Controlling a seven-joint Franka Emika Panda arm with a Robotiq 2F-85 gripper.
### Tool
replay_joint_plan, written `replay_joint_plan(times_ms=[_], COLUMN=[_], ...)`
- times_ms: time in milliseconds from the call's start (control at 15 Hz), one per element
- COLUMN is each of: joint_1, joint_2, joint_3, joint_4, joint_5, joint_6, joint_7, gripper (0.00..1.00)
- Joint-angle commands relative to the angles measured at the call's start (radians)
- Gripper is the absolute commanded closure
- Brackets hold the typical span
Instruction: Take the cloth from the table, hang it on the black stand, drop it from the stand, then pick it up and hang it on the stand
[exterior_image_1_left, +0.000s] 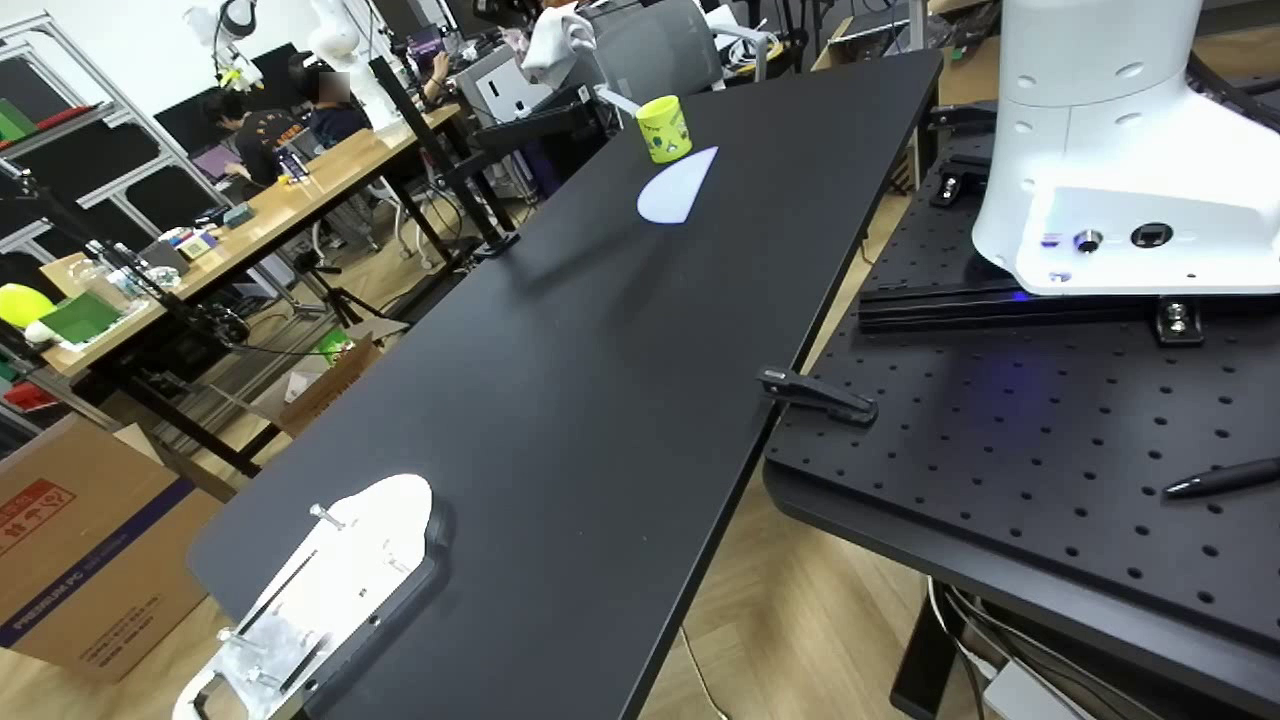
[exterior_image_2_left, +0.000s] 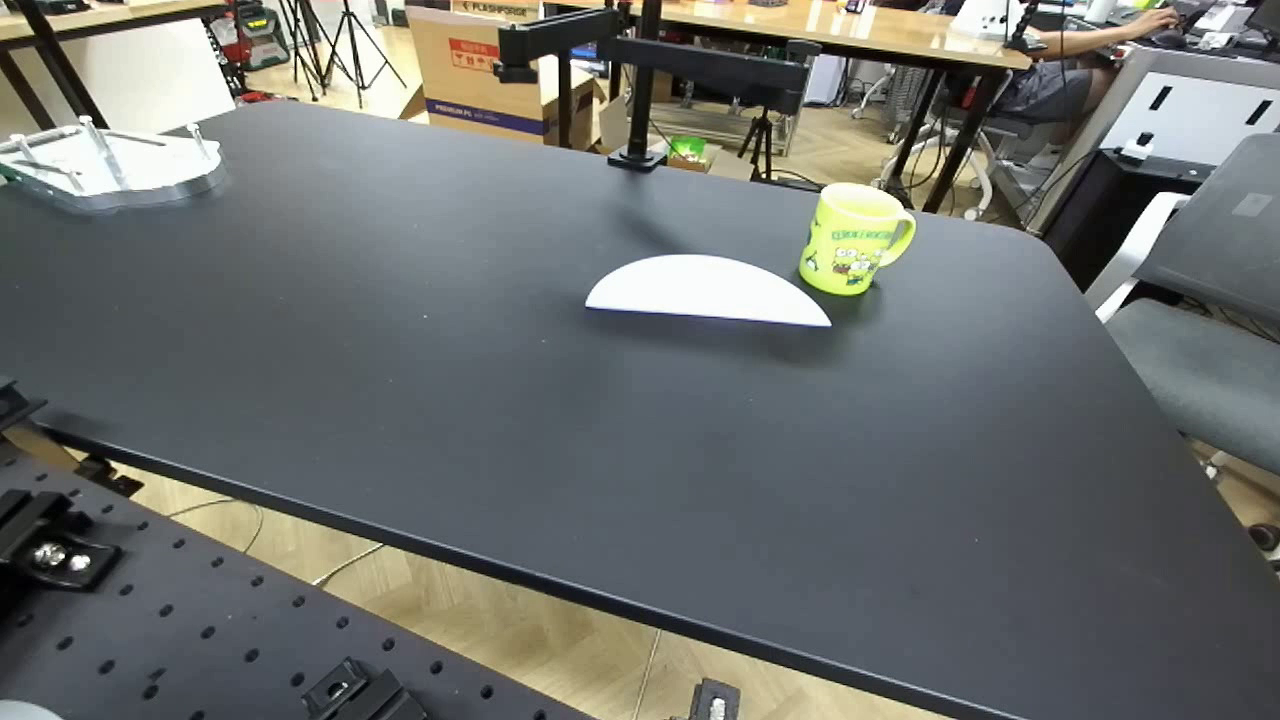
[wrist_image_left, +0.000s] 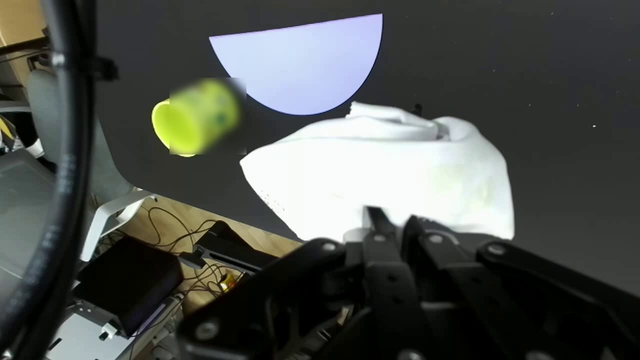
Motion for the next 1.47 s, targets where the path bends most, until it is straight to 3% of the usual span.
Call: replay_joint_plan(times_ms=[0,800,867,933,1400], joint_1=[0.004,0.085,0.094,0.101,0.135], joint_2=[0.112,0.333,0.342,0.347,0.337], joint_3=[-0.011,-0.073,-0.079,-0.083,-0.102], joint_4=[0.092,0.227,0.233,0.237,0.230], joint_5=[-0.042,-0.066,-0.065,-0.061,-0.067], joint_6=[-0.007,-0.027,-0.028,-0.028,-0.025], joint_7=[-0.003,-0.021,-0.022,-0.025,-0.023], gripper=[0.98,0.98,0.85,0.67,0.20])
